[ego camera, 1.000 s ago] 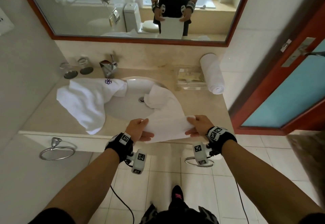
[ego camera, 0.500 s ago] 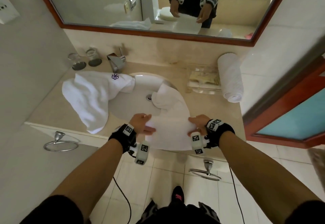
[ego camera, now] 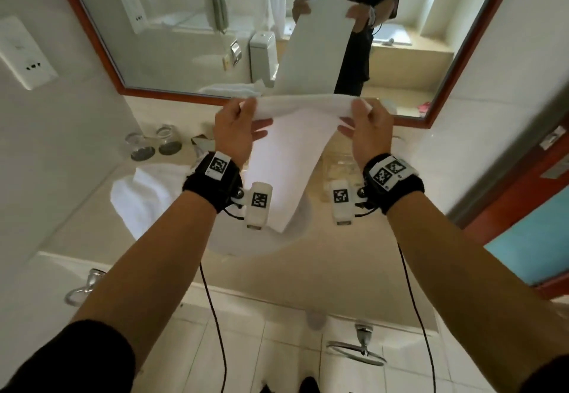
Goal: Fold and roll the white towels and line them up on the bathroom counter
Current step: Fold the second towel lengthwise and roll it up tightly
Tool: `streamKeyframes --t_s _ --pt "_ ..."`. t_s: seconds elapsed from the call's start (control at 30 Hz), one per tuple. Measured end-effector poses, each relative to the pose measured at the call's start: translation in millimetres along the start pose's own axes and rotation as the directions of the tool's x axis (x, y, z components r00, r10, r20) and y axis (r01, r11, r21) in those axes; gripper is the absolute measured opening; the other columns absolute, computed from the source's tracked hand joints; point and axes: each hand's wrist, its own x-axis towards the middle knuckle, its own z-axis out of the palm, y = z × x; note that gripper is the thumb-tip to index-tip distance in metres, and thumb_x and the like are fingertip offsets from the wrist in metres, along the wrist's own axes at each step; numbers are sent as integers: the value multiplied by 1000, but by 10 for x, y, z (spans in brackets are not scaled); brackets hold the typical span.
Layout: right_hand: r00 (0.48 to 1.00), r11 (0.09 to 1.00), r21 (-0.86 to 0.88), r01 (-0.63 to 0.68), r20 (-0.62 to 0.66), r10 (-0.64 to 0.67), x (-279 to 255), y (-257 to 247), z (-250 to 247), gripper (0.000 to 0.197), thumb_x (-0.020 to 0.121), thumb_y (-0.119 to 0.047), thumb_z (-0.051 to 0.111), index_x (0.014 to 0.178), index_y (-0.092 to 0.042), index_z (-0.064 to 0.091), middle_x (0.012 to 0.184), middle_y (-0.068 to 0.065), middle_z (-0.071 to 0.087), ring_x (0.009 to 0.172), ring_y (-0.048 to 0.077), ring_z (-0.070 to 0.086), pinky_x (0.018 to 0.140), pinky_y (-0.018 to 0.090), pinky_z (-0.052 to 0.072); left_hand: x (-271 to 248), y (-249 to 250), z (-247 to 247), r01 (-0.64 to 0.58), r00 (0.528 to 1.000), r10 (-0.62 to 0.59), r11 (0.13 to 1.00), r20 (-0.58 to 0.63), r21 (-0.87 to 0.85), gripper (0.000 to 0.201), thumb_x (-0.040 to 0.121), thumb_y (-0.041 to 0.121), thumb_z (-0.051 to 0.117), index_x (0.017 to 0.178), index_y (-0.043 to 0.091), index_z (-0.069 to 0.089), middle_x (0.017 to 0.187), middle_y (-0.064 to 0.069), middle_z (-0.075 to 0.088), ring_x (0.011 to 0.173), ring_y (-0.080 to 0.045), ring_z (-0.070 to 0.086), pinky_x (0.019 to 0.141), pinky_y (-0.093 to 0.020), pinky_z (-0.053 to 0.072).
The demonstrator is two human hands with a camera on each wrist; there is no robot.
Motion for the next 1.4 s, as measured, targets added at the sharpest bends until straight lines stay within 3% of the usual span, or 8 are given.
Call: streamKeyframes --t_s 0.13,0.3,0.63,0.83,0.93,1.1,1.2,1.4 --pt "957 941 -211 -265 61 283 -514 763 -296 18 100 -23 51 104 -8 59 100 10 68 82 20 73 68 38 60 -546 -863 -345 226 973 -230 966 26 123 17 102 21 50 90 11 56 88 -9 67 67 -20 73 61 -31 57" --pt "800 769 -460 -445 183 572 -1274 1517 -560 17 98 -22 54 85 -15 62 87 10 69 71 24 71 64 35 55 -1308 -1803 -855 458 882 -471 848 -16 266 20 100 16 52 85 7 60 85 -17 69 64 -22 72 61 -37 58" --pt "599 577 -493 -651 134 790 -1798 2074 -636 15 95 -15 60 84 -6 64 82 10 65 59 22 65 53 28 56 -1807 -2297 -1216 771 632 -774 625 -33 121 23 98 18 58 108 -3 61 107 -23 68 80 -27 72 65 -33 59" --pt "584 474 -642 -602 49 810 -1927 2310 -752 18 84 -13 69 70 0 67 80 18 68 73 33 67 68 38 60 -1938 -2508 -1191 827 562 -810 556 -166 83 29 89 7 68 111 -11 61 112 -26 65 85 -30 68 67 -29 59" --pt "588 429 -722 -544 37 808 -1980 2313 -781 23 83 -16 68 66 0 64 66 11 58 59 24 57 56 27 48 -2041 -2535 -1183 835 549 -812 542 -198 93 13 86 4 69 94 -4 64 109 -24 65 87 -30 66 78 -34 58" --pt "608 349 -867 -356 69 791 -2028 2285 -811 26 82 -25 71 83 0 75 75 7 63 72 20 57 66 26 47 -2229 -2571 -1294 892 451 -885 442 -116 101 25 87 7 70 107 -4 61 109 -23 67 90 -34 70 75 -39 58" --pt "558 273 -902 -333 45 829 -1967 2269 -792 27 84 -29 69 90 -3 74 85 8 68 78 23 60 73 29 52 -2246 -2570 -1296 888 460 -881 455 -111 67 28 89 10 70 108 -6 59 106 -21 68 90 -33 71 72 -37 59" --pt "532 142 -891 -431 -124 837 -1873 2260 -721 26 78 -22 71 63 -12 53 65 1 55 54 15 51 47 20 37 -2185 -2549 -1218 882 469 -871 454 -149 122 28 84 11 76 101 -3 59 96 -21 69 82 -30 72 67 -36 61"
